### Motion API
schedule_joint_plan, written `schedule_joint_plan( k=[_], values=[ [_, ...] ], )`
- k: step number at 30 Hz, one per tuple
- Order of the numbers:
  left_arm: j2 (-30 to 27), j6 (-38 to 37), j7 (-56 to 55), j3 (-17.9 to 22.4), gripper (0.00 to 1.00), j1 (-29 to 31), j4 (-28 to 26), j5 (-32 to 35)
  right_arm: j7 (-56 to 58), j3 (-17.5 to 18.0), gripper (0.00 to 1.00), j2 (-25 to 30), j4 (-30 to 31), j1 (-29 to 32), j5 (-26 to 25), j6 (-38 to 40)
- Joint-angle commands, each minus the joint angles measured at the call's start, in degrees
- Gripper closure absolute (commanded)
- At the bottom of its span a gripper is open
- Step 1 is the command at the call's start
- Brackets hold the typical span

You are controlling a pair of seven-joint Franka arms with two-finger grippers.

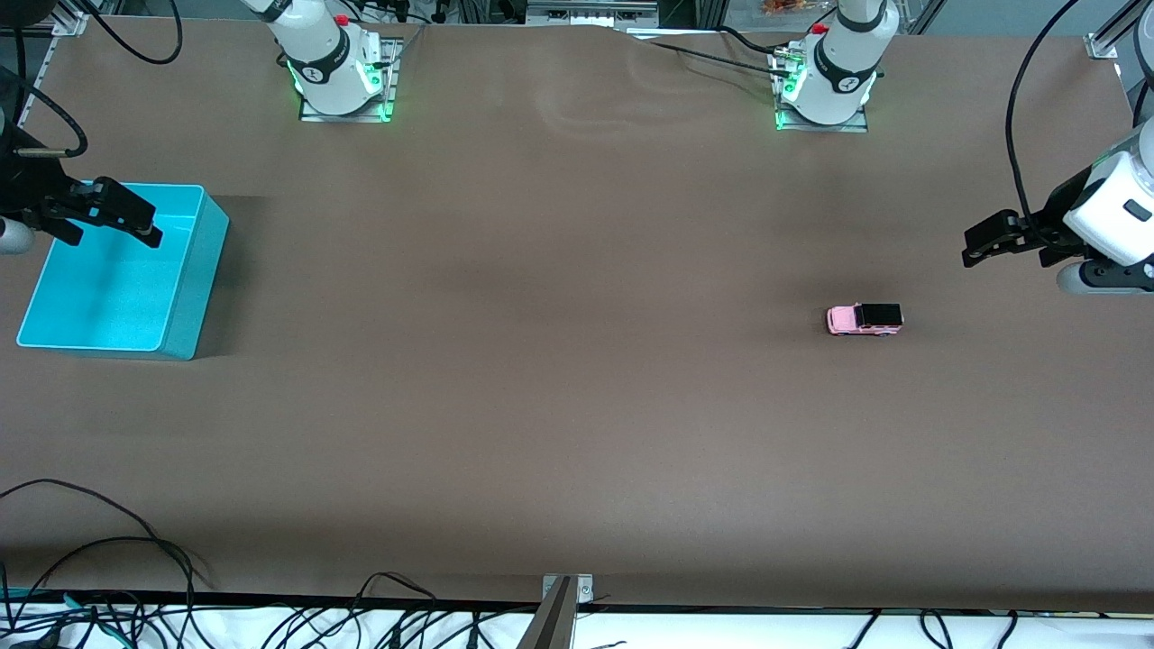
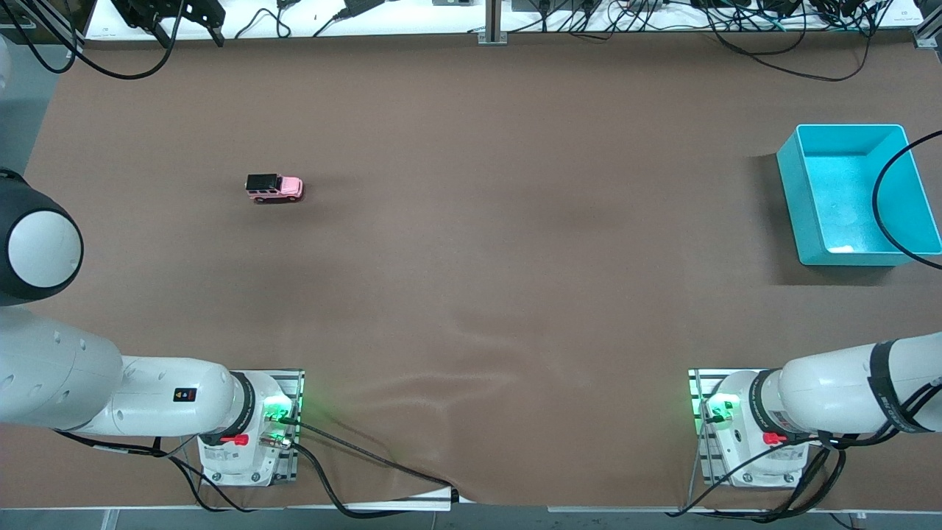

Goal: Wind and store pink jeep toy

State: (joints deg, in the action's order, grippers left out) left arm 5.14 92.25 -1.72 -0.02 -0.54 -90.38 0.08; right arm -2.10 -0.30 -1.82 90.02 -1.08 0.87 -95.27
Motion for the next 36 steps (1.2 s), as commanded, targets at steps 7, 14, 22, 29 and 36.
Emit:
schedule_joint_plan(
  k=[7, 14, 22, 29, 36],
  values=[
    [1.8, -1.5, 1.4, 0.2, 0.00, 0.8, 0.1, 0.3, -0.1, 0.1, 0.00, -0.3, -1.3, 0.0, -0.3, 0.7],
    [4.7, 0.4, 0.1, 0.2, 0.00, 2.3, 0.4, 0.9, -0.1, 0.1, 0.00, -0.3, -1.3, 0.1, -0.3, 0.8],
    [7.4, 1.9, -1.7, 0.0, 0.00, 3.2, 2.5, 0.7, 0.0, 0.2, 0.00, -0.3, -1.3, 0.0, -0.3, 1.1],
    [8.6, 2.1, -2.1, 0.1, 0.00, 3.6, 2.5, 1.2, 0.0, 0.2, 0.00, -0.3, -1.3, 0.0, -0.4, 1.1],
    [10.8, 5.0, -7.1, -0.2, 0.00, 2.9, 1.1, 4.3, -0.1, 0.2, 0.00, -0.4, -1.3, 0.0, -0.3, 1.0]
  ],
)
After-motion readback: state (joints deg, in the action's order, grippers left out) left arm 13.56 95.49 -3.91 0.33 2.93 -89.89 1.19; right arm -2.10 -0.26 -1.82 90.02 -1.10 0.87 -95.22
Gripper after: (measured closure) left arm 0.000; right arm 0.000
